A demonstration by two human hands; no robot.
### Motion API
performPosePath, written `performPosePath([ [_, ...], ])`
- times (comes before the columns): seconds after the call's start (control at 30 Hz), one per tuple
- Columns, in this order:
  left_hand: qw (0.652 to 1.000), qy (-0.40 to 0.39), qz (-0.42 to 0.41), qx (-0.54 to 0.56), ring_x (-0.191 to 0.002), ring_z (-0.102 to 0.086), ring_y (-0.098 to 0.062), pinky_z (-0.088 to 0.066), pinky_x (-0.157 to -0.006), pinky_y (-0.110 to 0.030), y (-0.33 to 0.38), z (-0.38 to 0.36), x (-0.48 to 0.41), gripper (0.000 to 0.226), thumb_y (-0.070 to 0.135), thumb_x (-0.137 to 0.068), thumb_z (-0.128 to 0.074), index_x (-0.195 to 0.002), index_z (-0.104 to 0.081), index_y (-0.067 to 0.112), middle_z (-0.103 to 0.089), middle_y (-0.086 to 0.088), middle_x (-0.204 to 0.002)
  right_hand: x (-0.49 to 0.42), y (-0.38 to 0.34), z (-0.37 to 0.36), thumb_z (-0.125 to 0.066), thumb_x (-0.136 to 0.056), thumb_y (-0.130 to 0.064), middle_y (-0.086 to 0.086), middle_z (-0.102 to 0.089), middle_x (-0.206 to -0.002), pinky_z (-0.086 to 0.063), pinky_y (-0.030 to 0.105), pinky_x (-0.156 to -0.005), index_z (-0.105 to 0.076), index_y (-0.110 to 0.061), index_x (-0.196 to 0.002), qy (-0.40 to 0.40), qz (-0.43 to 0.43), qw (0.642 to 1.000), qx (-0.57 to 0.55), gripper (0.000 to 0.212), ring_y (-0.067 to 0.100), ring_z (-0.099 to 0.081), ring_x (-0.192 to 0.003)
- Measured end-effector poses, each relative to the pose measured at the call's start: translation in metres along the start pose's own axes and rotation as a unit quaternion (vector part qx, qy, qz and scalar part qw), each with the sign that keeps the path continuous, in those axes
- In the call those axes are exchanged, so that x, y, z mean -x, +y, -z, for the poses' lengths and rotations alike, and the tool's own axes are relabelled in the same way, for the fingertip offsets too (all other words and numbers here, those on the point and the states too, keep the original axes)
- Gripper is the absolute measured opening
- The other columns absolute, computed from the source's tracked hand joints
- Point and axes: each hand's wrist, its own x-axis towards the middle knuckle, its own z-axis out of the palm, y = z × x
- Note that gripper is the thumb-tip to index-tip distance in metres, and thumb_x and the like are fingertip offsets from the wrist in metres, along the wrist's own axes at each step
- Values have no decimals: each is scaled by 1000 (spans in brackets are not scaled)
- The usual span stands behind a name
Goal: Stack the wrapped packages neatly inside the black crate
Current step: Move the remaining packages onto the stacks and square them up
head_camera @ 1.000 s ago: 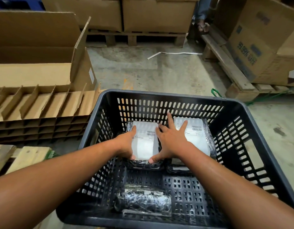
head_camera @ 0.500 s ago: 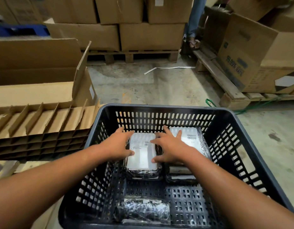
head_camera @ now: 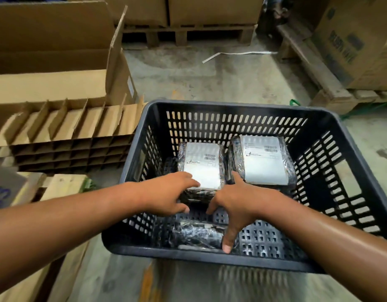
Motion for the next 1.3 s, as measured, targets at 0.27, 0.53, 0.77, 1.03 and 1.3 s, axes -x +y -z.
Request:
performPosePath([
  [0.27, 987, -140, -21, 79, -124, -59, -5, -42, -99, -14, -1, 2, 4, 74, 39, -84, -82, -150, -49, 27, -61, 10, -143, 2, 10, 3, -86, -73, -47, 2, -70, -70, -54, 34, -63, -80, -11, -101, 45, -7, 992, -114, 46, 14, -59, -61],
  [0.53, 991, -77, -108, 33, -106, -63, -4, -46, -88, -13, 7, -3, 6, 91, 24, -78, -86, -155, -39, 36, -70, 5, -130, 5, 25, 1, -95, -67, -42, 2, -74, -79, -56, 35, -74, -77, -14, -103, 19, 23, 983, -179, 49, 24, -69, -73],
  [0.77, 977, 15, -132, 169, -116, -64, -3, -53, -99, -31, 1, 48, 20, 55, 32, -86, -68, -137, -57, 51, -67, 22, -130, 30, 71, 15, -86, -79, -8, 2, -81, -109, -60, 33, -88, -74, -17, -128, 88, 106, 911, -389, 52, 19, -76, -95],
  [1.03, 904, 289, -101, 297, -126, -55, 5, -41, -112, -20, -11, 91, 12, 46, 1, -95, -66, -117, -71, 41, -67, 17, -131, 31, 83, 29, -92, -71, -22, 29, -67, -126, -57, 58, -93, -67, -40, -136, 358, 147, 677, -626, 72, 32, -68, -101],
  [1.3, 923, 347, -130, 105, -158, -3, -19, -18, -123, -59, 6, 63, -3, 73, 47, -93, -67, -156, -38, 24, -5, 4, -172, 26, 78, 32, -74, -87, -25, 13, -76, -109, -63, 48, -87, -65, -31, -136, 403, 115, 598, -683, 50, 29, -72, -102],
])
